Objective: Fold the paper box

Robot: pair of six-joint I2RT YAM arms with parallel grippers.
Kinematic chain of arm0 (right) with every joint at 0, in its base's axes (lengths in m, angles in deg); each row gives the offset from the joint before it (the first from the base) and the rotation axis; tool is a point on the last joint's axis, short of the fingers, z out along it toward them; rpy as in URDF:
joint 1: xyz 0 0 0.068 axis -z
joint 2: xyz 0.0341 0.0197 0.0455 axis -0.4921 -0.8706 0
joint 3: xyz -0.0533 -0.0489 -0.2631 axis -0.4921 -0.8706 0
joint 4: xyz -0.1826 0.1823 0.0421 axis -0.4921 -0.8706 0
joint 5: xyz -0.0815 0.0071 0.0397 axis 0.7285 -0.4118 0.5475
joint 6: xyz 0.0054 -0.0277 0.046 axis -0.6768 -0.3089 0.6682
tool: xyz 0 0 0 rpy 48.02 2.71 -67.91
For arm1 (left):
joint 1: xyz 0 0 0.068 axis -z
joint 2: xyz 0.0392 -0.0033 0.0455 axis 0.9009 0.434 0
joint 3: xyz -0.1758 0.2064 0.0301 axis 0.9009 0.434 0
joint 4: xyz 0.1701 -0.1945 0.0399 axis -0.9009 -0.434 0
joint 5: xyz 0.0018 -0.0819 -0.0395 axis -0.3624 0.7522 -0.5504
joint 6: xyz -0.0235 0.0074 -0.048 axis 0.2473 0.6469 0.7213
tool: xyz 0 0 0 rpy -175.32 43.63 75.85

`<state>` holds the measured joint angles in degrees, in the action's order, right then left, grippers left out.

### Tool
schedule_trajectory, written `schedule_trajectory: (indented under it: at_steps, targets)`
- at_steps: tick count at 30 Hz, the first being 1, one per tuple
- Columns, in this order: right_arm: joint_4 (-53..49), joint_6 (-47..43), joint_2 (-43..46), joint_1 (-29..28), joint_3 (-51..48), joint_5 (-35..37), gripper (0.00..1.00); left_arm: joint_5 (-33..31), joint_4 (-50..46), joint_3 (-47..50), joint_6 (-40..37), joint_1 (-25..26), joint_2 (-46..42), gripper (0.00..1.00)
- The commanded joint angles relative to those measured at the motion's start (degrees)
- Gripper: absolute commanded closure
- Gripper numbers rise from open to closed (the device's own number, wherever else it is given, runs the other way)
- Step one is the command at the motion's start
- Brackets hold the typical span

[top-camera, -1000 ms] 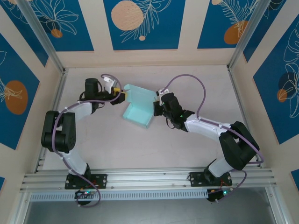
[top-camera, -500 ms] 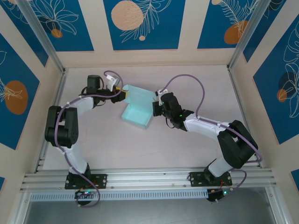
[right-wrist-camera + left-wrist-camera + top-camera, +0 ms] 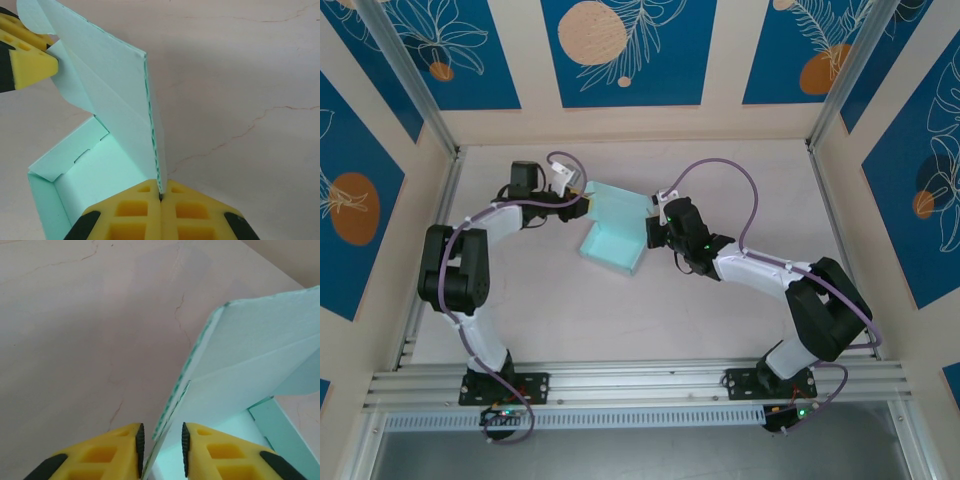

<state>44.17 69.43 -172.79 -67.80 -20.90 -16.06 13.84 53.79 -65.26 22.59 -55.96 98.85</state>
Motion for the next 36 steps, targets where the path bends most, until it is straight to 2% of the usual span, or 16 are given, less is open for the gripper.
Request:
schedule_trajectory:
  at_steps: [1, 4, 5, 12, 19, 24, 28, 36]
  targets:
    - [1.65, -0.09, -0.7, 0.16, 1.89, 0.75, 1.0, -3.35, -0.95, -1.45, 0.04, 2.69, -0.09, 0.8]
    - [2.16, -0.61, -0.87, 0.09, 1.82, 2.66, 1.0, -9.2, 4.62, 1.76, 5.32, 4.28, -1.69, 0.95]
    - [2.43, -1.13, -0.94, 0.09, 1.89, 3.3, 1.0, -10.57, 7.06, 3.03, 7.34, 4.72, -2.42, 0.97]
    - [5.05, -6.77, -3.51, 2.1, 4.39, 5.85, 1.0, -27.4, 23.18, 12.27, 17.86, 9.83, -6.53, 0.99]
    - [7.26, -9.72, -6.72, 4.12, 7.53, 5.55, 1.0, -40.62, 36.32, 18.82, 19.32, 17.05, -8.52, 0.99]
    - [7.95, -6.76, -7.99, 3.77, 7.5, 6.79, 1.0, -48.76, 42.75, 22.0, 20.09, 20.91, -8.66, 1.0]
    - [8.86, -3.15, -8.49, 2.05, 5.38, 9.55, 1.0, -51.98, 44.37, 23.62, 20.36, 23.15, -8.61, 1.0]
    - [12.04, 2.08, -7.23, -2.62, -1.57, 15.16, 1.0, -54.51, 46.62, 28.34, 20.58, 26.25, -9.49, 1.0]
